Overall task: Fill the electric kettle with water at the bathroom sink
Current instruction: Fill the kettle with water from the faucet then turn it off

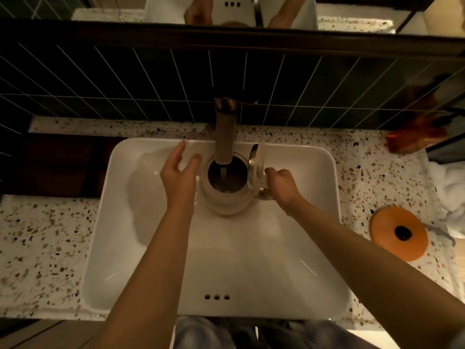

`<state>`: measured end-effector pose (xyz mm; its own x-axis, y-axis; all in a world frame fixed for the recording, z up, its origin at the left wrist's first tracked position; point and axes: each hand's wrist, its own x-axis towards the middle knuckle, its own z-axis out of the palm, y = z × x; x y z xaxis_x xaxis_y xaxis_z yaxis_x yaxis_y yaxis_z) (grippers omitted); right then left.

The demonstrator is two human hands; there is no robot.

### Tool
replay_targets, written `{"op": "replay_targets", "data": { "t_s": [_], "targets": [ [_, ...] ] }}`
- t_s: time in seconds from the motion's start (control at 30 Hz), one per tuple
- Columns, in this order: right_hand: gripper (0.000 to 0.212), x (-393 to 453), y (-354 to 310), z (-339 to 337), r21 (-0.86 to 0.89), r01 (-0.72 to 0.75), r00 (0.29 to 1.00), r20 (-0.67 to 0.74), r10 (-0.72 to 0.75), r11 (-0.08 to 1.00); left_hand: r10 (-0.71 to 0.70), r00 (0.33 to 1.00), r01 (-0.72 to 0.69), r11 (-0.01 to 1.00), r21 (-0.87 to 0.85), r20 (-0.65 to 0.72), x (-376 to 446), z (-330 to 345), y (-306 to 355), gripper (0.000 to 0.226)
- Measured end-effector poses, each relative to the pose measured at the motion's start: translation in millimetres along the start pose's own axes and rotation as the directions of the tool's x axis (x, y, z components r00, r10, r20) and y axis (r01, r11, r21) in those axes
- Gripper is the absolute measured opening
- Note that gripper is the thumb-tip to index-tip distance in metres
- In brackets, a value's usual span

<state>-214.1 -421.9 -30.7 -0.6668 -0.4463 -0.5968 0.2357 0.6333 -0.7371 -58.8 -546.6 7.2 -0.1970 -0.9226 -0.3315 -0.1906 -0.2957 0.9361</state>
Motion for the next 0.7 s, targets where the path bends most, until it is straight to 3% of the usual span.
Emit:
{"op": "replay_targets", "data": {
  "t_s": [0.07, 0.13, 0.3, 0.53, 0.7],
  "targets": [
    [0.027, 0, 0, 0, -0.011, -0.003, 1.0, 0.002, 0.003, 1.0, -0.184, 0.981, 0.187, 0.981, -0.05, 0.061, -8, -5, -19, 0.057],
    [0.025, -1, 1, 0, -0.005, -0.012, 1.0, 0.003, 0.012, 1.0, -0.269, 0.954, 0.283, 0.954, -0.102, 0.133, -11, -3, -31, 0.057],
    [0.025, 1, 2, 1, -0.018, -0.001, 1.0, 0.007, 0.001, 1.0, -0.234, 0.965, 0.251, 0.957, -0.148, 0.12, -11, 9, -38, 0.008],
    [0.027, 2, 3, 2, -0.036, -0.009, 1.0, 0.01, 0.009, 0.999, -0.257, 0.946, 0.308, 0.903, -0.299, 0.199, -9, 12, -40, 0.016],
    [0.026, 3, 6, 2, -0.038, -0.005, 1.0, 0.006, 0.005, 0.999, -0.297, 0.931, 0.353, 0.882, -0.312, 0.213, -8, 11, -42, 0.027]
  ]
}}
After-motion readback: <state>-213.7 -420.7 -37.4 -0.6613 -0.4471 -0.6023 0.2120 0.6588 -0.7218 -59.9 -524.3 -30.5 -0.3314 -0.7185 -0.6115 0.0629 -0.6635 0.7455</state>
